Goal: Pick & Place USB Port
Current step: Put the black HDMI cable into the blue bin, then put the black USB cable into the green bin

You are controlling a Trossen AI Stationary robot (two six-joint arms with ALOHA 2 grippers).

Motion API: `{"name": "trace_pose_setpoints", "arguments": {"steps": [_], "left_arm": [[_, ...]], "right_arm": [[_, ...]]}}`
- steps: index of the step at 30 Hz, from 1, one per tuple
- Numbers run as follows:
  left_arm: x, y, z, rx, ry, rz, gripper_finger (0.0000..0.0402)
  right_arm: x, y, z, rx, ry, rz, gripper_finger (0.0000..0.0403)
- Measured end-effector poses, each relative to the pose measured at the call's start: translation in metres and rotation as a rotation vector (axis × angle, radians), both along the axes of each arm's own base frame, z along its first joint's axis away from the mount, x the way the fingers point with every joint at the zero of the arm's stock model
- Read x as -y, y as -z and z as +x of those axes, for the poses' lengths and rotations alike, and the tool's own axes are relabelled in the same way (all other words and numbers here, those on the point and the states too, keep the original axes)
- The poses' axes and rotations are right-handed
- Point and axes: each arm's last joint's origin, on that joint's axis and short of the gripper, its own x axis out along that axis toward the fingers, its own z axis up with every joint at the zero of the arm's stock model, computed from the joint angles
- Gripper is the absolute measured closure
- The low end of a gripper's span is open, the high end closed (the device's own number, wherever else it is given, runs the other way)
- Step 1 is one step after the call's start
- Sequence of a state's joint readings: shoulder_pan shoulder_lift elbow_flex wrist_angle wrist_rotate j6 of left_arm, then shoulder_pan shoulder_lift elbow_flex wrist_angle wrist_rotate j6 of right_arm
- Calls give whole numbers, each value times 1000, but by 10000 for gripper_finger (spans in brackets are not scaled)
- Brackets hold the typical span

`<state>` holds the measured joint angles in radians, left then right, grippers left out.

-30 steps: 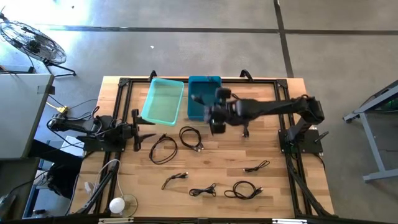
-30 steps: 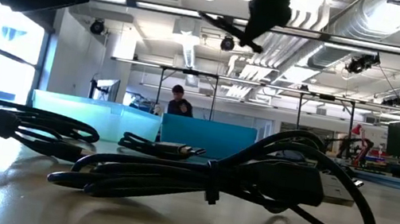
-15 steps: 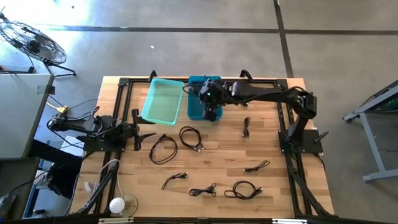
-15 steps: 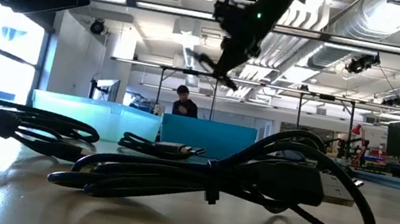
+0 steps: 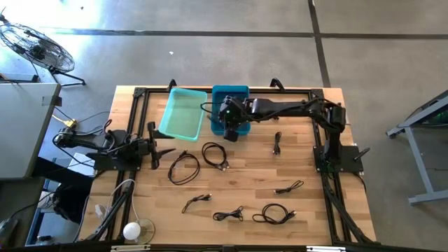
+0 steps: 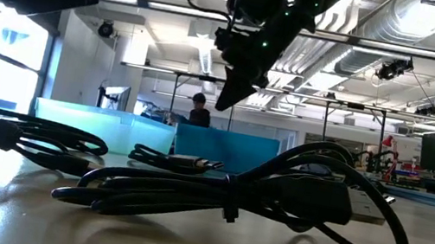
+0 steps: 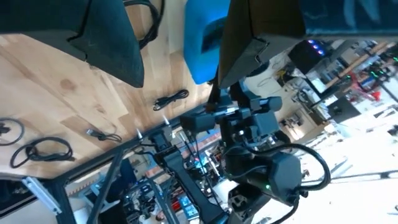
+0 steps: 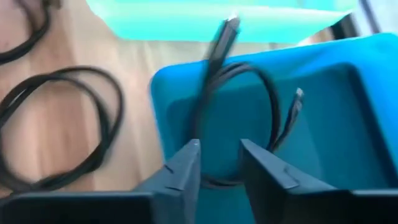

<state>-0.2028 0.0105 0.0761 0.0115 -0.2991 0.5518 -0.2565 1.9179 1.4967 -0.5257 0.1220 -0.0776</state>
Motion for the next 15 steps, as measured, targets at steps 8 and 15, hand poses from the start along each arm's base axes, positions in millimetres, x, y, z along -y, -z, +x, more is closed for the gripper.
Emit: {"name": "trace_pose_setpoints", "arguments": {"steps": [8, 15], "left_arm": [[0, -7, -1, 41, -12, 91, 199], [-1, -8, -2, 30, -20, 124, 199]], "right_arm": [[-1, -32, 1, 90, 0, -36, 220], [-5, -92, -17, 30, 30, -21, 214]]}}
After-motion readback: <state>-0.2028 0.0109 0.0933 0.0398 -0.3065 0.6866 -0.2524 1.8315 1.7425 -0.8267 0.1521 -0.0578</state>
